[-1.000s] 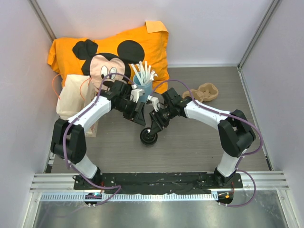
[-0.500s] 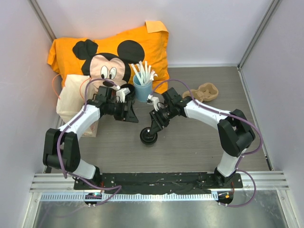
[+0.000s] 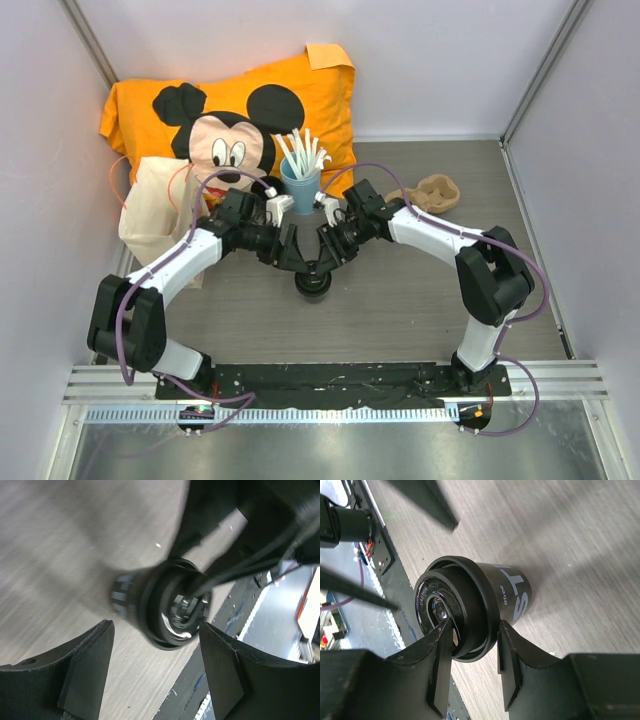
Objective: Pack the takeout coffee
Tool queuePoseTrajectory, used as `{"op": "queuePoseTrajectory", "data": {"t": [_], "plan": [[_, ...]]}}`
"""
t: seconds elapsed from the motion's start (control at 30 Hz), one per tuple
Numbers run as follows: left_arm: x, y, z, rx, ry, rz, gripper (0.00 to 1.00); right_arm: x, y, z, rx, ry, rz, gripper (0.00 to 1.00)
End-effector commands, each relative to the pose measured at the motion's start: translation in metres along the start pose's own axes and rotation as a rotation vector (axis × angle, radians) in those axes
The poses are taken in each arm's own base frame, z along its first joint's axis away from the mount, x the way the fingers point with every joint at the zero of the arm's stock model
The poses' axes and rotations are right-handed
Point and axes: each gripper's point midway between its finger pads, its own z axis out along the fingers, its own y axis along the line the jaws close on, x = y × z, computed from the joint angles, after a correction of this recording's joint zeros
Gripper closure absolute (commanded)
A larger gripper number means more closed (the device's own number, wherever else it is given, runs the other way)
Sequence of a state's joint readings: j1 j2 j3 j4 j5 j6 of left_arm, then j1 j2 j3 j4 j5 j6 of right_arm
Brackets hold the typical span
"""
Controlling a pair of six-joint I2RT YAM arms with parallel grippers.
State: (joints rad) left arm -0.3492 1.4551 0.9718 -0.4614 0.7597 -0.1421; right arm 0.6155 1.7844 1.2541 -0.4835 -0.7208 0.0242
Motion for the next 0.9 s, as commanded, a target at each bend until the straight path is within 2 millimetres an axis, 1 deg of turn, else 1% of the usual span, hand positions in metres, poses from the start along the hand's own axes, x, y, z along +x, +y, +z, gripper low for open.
{"op": "queuePoseTrajectory", "data": {"t": [0.0, 0.07, 0.23, 0.37, 0.5, 0.73, 0.87], "plan": [[-0.014, -0.011, 0.001, 0.015, -0.022, 0.094, 0.27, -0.009, -0.041, -0.003, 0.161, -0.028, -0.013, 0.77], [-0.014, -0.013, -0.001, 0.021, -0.021, 0.109, 0.27, -0.009, -0.046, -0.006, 0.168, -0.039, 0.033, 0.77], [-0.012, -0.013, -0.004, 0.007, -0.011, 0.13, 0.27, -0.013, -0.054, -0.01, 0.181, -0.064, 0.06, 0.77], [-0.001, -0.008, -0.003, 0.002, 0.014, 0.136, 0.27, -0.015, -0.059, -0.012, 0.184, -0.075, 0.081, 0.78], [0.008, -0.002, 0.003, 0.006, 0.043, 0.112, 0.27, -0.016, -0.063, -0.014, 0.189, -0.085, 0.095, 0.78], [0.012, 0.001, 0.012, 0.034, 0.076, 0.057, 0.27, -0.019, -0.069, -0.019, 0.194, -0.104, 0.121, 0.78], [0.019, 0.009, 0.019, 0.028, 0.103, 0.023, 0.27, -0.02, -0.074, -0.022, 0.192, -0.119, 0.138, 0.78]]}}
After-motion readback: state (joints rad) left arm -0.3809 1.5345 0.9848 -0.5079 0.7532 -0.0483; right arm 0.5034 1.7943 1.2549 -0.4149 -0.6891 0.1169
